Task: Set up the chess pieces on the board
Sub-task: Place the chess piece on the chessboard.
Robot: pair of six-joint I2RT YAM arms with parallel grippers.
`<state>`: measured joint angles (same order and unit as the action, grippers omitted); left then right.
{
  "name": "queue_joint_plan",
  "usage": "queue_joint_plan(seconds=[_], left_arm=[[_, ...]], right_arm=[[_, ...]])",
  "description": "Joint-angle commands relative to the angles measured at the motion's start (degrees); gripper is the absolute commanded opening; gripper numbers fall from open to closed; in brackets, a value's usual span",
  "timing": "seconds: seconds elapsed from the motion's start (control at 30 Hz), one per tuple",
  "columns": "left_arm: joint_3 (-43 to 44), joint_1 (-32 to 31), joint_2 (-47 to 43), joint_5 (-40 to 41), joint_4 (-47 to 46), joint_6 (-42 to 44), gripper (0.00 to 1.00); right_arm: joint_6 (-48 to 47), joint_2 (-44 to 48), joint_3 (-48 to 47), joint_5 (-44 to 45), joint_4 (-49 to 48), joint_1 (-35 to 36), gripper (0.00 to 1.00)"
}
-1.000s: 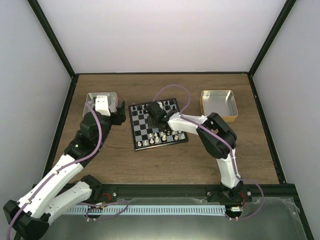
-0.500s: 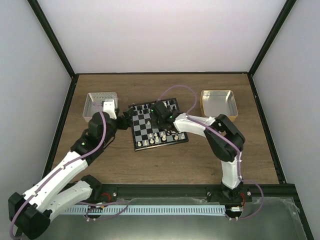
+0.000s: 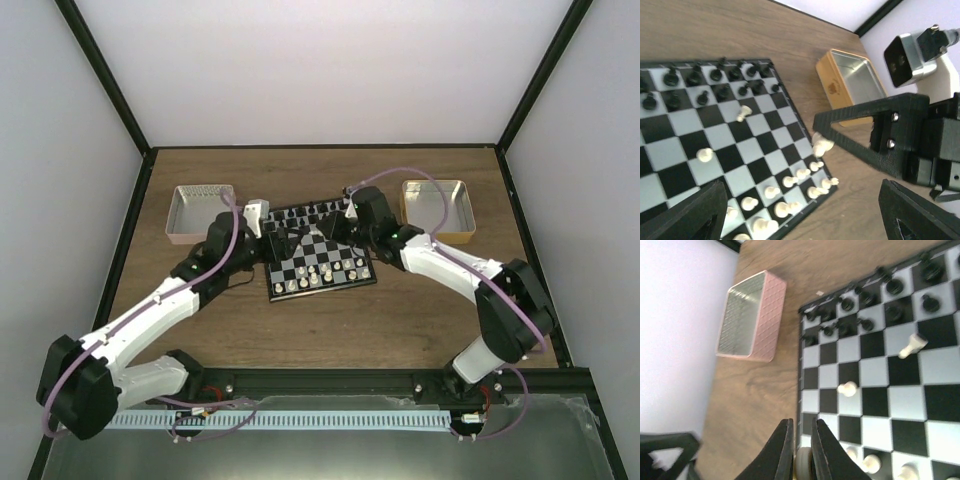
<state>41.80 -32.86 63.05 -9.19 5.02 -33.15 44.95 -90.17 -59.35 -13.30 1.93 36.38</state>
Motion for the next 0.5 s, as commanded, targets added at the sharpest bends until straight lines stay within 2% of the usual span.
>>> queue_joint_plan(seconds=[0.0, 0.1, 0.37, 0.47], left_arm=[[1.5, 0.3, 2.0, -8.8, -5.5, -5.2, 0.84], [0.7, 0.3, 3.4, -11.1, -7.6, -7.4, 0.79], [-0.2, 0.3, 6.2, -14.3, -10.1, -9.5, 0.5], [-0.1, 0.3, 7.1, -15.6, -11.5, -9.9, 0.45]], right_arm=[[9.4, 4.0, 3.4, -8.7, -5.7, 0.4, 0.06], [12.7, 5.6, 5.3, -10.1, -7.9, 0.4, 0.06], [14.7, 6.9, 6.7, -12.0, -9.0, 0.4, 0.06], [15.3, 6.9, 7.2, -13.1, -9.7, 0.4, 0.06]])
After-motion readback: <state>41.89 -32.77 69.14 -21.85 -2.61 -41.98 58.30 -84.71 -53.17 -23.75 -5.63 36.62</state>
